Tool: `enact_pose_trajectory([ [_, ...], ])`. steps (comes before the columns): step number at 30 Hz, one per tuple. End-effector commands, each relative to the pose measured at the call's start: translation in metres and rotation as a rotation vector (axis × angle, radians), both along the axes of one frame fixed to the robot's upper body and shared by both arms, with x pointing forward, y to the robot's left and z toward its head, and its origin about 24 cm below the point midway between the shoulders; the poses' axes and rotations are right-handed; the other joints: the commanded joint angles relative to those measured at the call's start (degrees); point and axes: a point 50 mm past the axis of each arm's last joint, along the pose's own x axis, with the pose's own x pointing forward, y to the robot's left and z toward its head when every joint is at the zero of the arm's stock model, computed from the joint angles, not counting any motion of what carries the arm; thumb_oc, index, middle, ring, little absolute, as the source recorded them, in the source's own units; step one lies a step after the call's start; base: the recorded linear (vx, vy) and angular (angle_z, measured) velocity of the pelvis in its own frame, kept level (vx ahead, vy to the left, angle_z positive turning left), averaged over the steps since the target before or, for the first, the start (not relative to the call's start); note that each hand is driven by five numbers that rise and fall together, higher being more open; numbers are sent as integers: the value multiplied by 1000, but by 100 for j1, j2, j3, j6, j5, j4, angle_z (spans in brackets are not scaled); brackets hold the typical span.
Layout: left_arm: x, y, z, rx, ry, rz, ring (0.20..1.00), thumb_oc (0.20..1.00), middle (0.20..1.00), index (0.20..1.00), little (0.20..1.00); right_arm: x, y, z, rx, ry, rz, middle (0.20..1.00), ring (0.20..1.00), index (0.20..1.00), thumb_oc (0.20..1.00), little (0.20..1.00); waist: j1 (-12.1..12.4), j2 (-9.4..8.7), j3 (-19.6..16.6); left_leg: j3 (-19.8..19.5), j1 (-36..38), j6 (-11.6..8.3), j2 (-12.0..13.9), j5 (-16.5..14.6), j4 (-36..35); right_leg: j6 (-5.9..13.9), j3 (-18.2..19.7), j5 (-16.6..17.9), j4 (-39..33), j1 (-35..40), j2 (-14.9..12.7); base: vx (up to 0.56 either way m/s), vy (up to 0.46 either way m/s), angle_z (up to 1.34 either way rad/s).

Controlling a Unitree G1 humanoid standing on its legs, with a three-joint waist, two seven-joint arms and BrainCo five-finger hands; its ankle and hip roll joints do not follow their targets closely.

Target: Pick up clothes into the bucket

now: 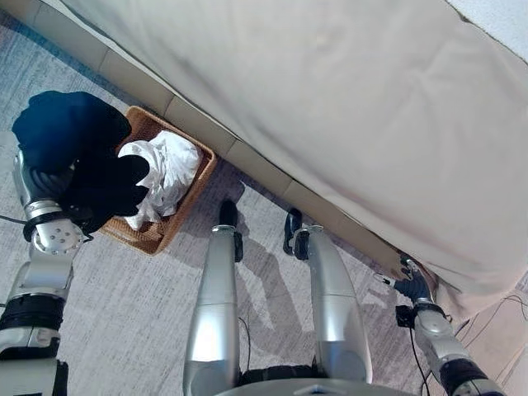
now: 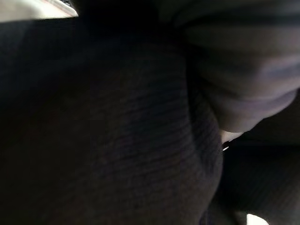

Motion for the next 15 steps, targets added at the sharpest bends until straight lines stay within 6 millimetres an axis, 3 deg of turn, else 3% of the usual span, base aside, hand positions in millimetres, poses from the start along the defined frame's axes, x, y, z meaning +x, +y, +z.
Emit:
enact_pose_trajectory([
  [1, -6, 20, 39, 141, -54, 92, 200, 200, 200, 200, 200, -11, -4, -3, -58, 17, 7, 1000, 1000, 1000, 1000, 1000, -88, -234, -131, -50, -109, 344, -92, -632, 485, 479, 138, 580, -601, -48, -205, 0, 0, 0],
  [4, -4, 27, 41, 165, -12, 130, 200, 200, 200, 200, 200, -12, -2, -6, -55, 27, 9, 1000, 1000, 1000, 1000, 1000, -127, -364, -131, -70, -383, 384, -42, -678, 637, 525, 89, 636, -581, -287, -164, 9, -11, -9],
  [12, 3, 25, 38, 219, 61, 136, 200, 200, 200, 200, 200, -10, -4, -4, -21, -3, -28, 1000, 1000, 1000, 1000, 1000, -145, -426, -131, -94, -622, 408, -18, -644, 572, 513, 41, 673, -690, -552, -171, 2, -3, -3],
  [13, 3, 25, 37, 222, 67, 141, 501, 501, 501, 501, 501, -10, -3, -4, -15, -4, -29, 1000, 1000, 1000, 1000, 1000, -148, -427, -131, -91, -645, 404, -22, -638, 571, 515, 40, 679, -699, -578, -178, 0, 0, 0],
  [15, 3, 26, 36, 231, 84, 139, 413, 413, 413, 413, 413, -9, -2, -3, -7, -11, -23, 1000, 1000, 1000, 1000, 1000, -157, -435, -131, -94, -675, 402, -22, -633, 560, 505, 47, 682, -716, -606, -178, 0, 0, 0],
])
